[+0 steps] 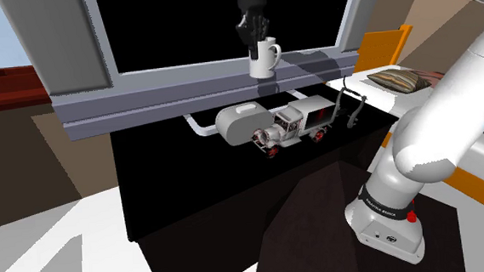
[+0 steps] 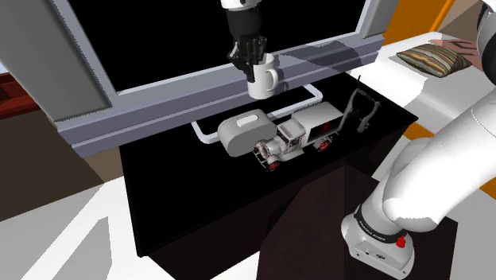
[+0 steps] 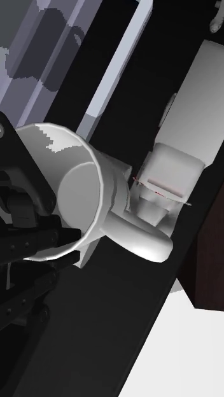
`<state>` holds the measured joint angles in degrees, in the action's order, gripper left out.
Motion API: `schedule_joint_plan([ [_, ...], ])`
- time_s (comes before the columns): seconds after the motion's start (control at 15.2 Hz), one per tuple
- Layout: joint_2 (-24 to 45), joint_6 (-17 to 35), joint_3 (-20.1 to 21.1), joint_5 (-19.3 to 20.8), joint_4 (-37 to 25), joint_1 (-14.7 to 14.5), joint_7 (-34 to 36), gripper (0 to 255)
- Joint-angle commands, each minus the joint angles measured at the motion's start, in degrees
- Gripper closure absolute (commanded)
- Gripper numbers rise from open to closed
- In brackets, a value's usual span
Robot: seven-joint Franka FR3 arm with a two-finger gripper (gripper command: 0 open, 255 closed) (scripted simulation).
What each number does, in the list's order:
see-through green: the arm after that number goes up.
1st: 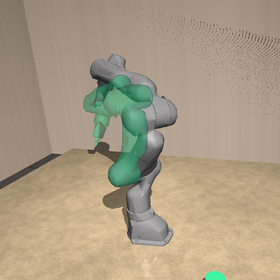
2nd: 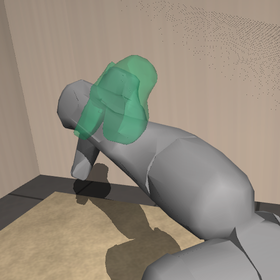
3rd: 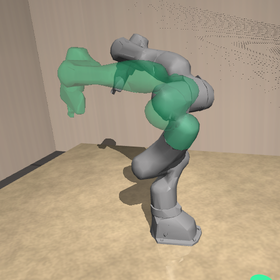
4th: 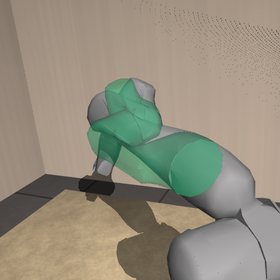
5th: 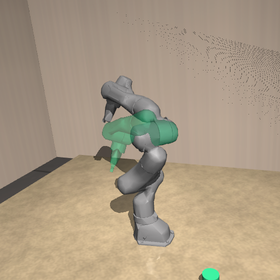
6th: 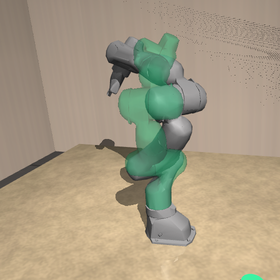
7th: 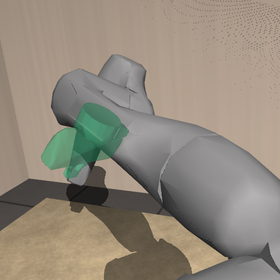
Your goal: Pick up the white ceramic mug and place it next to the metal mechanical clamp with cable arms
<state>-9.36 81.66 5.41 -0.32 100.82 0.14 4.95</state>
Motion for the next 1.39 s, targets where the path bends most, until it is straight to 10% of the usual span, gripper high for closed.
schedule_joint_plan([
  [0.0,-1.84,0.05,-1.50,0.56,1.88,1.07,-2.70,255],
  [1.32,-9.13,1.77,-19.25,10.09,8.85,11.64,-30.29,255],
])
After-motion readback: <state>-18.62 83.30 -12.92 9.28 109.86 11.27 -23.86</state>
